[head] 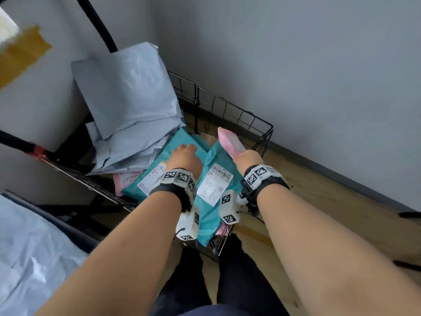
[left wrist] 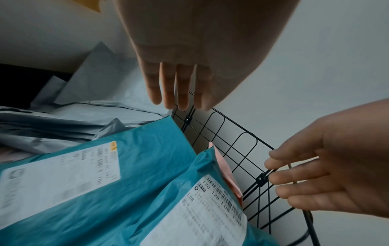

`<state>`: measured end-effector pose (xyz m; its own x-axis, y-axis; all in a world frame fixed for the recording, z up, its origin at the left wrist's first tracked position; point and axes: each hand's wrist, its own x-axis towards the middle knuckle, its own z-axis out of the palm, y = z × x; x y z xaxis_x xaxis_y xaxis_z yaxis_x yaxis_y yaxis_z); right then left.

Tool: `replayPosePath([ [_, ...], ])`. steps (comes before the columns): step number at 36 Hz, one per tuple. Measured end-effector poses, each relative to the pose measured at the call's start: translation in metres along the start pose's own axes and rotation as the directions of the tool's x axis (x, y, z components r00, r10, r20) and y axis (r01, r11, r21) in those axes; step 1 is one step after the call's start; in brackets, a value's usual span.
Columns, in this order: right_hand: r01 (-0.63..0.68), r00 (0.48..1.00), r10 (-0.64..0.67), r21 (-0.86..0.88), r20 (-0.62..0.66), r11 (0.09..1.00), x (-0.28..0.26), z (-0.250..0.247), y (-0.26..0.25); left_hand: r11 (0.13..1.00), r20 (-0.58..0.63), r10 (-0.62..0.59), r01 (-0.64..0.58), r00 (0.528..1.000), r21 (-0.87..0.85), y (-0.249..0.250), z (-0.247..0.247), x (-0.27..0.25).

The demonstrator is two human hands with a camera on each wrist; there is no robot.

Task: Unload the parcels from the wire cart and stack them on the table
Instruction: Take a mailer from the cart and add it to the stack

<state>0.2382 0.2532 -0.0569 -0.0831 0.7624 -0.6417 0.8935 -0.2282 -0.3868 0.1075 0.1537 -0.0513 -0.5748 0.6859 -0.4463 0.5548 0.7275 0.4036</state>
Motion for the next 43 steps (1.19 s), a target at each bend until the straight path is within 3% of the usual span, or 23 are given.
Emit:
replayPosePath([
  [6, -0.060, 0.995, 0.056, 0.042, 0.086, 0.997, 0.038, -0.009, -0.016, 0.999, -0.015, -0.002, 0.003, 1.000, 0.048, 0.019, 0.009, 0.032],
  [14, -0.173, 0.973, 0.182, -0.069, 0.141, 0.982, 0.104, 0.007, -0.016, 0.992, -0.038, -0.128, 0.128, 0.991, 0.000, 0.028, 0.036, 0.061],
  [20, -0.004, 0.937, 0.141, -0.394, 0.318, 0.919, 0.157, 0.033, -0.001, 0.985, -0.107, -0.174, 0.173, 0.979, -0.019, 0.032, 0.055, 0.072],
  [24, -0.013, 0.926, 0.218, -0.552, 0.308, 0.834, 0.176, 0.037, -0.006, 0.985, -0.167, -0.171, 0.169, 0.971, -0.024, 0.035, 0.065, 0.075],
  [29, 0.126, 0.907, 0.194, -0.681, 0.374, 0.721, 0.184, 0.035, -0.009, 0.985, -0.210, -0.172, 0.170, 0.962, -0.025, 0.039, 0.070, 0.076],
  [32, 0.183, 0.893, 0.153, -0.651, 0.424, 0.737, 0.204, 0.046, -0.002, 0.980, -0.214, -0.197, 0.194, 0.957, -0.036, 0.039, 0.071, 0.076],
  [35, 0.244, 0.889, 0.081, -0.616, 0.450, 0.749, 0.190, 0.036, -0.005, 0.979, -0.214, -0.204, 0.203, 0.955, -0.029, 0.039, 0.072, 0.074],
  [39, 0.217, 0.908, 0.045, -0.561, 0.416, 0.799, 0.180, 0.025, -0.005, 0.975, -0.216, -0.221, 0.219, 0.951, -0.035, 0.041, 0.069, 0.070],
  [43, 0.270, 0.908, -0.062, -0.466, 0.414, 0.843, 0.162, 0.008, -0.006, 0.974, -0.230, -0.228, 0.223, 0.946, -0.050, 0.046, 0.059, 0.064],
])
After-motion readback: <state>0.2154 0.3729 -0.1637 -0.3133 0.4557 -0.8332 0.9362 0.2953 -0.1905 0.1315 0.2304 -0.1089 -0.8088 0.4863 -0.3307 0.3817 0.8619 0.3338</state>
